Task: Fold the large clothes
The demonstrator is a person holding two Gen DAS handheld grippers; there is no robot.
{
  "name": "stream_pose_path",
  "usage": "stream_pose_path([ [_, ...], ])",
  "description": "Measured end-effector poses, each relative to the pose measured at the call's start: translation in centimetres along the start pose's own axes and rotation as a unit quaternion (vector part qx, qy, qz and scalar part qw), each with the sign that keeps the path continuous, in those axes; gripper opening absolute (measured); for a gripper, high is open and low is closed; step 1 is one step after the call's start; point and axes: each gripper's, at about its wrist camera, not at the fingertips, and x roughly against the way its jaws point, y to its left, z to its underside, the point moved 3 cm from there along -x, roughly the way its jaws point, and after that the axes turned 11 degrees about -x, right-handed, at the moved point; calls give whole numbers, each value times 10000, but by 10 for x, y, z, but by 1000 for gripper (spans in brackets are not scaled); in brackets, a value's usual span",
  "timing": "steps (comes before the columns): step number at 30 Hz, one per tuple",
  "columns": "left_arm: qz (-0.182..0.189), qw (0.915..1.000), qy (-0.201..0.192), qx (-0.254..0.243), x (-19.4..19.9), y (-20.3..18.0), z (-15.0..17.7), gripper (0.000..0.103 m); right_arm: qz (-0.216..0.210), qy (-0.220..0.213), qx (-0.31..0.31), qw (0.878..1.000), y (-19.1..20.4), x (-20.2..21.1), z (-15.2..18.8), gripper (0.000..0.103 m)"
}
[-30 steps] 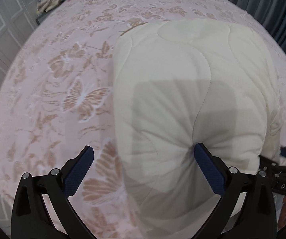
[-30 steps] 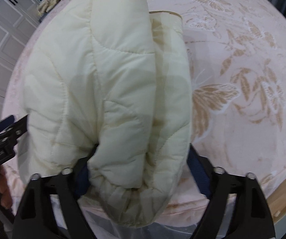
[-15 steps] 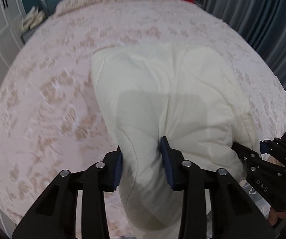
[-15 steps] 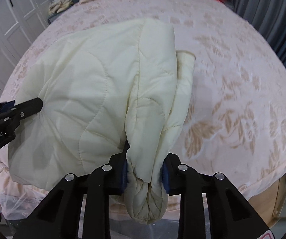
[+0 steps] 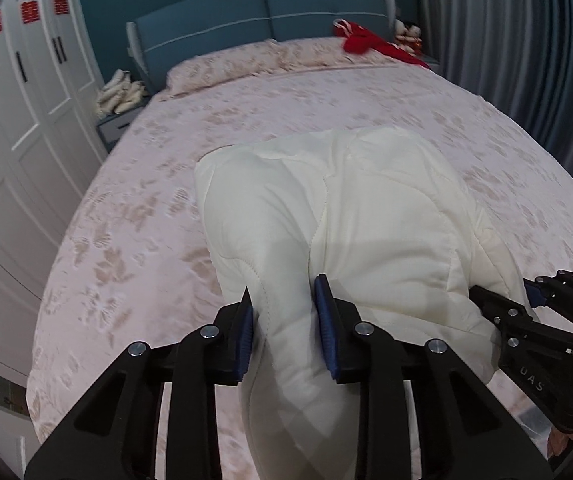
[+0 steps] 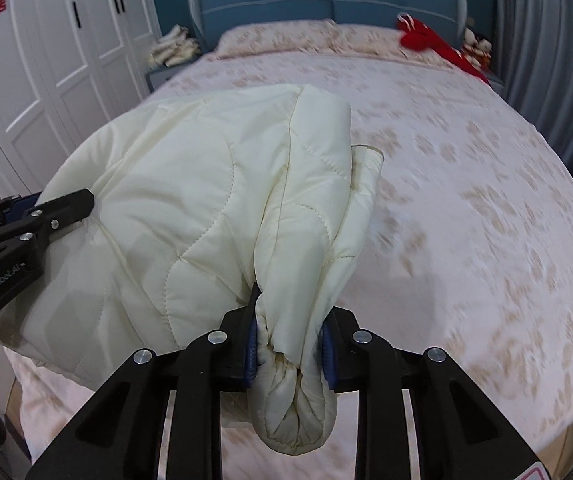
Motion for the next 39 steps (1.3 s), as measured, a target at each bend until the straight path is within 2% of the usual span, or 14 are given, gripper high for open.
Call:
stream_pose_path([
  [3, -90, 9999, -50, 26, -14, 24, 3, 27, -25, -91, 104, 9999, 18, -18, -4, 24],
  [5, -140, 9999, 33, -69, -31, 33, 11, 27, 36, 63, 179, 9998, 26, -42, 1, 24],
  [8, -95, 9987, 493, -97, -69, 40, 36, 29, 54, 625, 4, 9980, 22, -80, 22, 28],
  [10, -47, 9953, 963, -25, -96, 39, 65, 30, 69, 877, -113, 9961, 15, -98, 41, 41],
  [12, -152, 9943, 1057, -38, -104, 42, 83, 34, 49, 878, -177, 9960, 13, -97, 51, 52],
  [14, -270, 9948, 973, -122, -97, 39, 92, 36, 66, 898, -187, 9958, 12, -91, 56, 54],
  [16, -478, 9939, 986, -136, -87, 37, 93, 47, 132, 953, -199, 9952, 11, -80, 57, 55],
  [20, -498, 9930, 1055, 168, -68, 37, 94, 48, 300, 830, -132, 9960, 9, -51, 62, 55],
  [21, -502, 9925, 1079, 275, -63, 36, 96, 48, 327, 782, -99, 9964, 10, -42, 63, 52],
  [22, -514, 9922, 1089, 333, -61, 37, 98, 48, 298, 763, -73, 9966, 12, -34, 64, 35],
  [24, -535, 9909, 1132, 494, -53, 33, 104, 48, 205, 784, -53, 9967, 15, -25, 64, 17],
  [27, -513, 9891, 1188, 703, -48, 29, 112, 48, 224, 753, 129, 9968, 23, -19, 66, 10],
  [31, -445, 9854, 1325, 968, -51, 27, 123, 48, 334, 963, 127, 9947, 18, -38, 72, 10],
  [39, -469, 9830, 1509, 931, -62, 14, 135, 49, 484, 1429, 45, 9885, 5, -73, 96, 9],
])
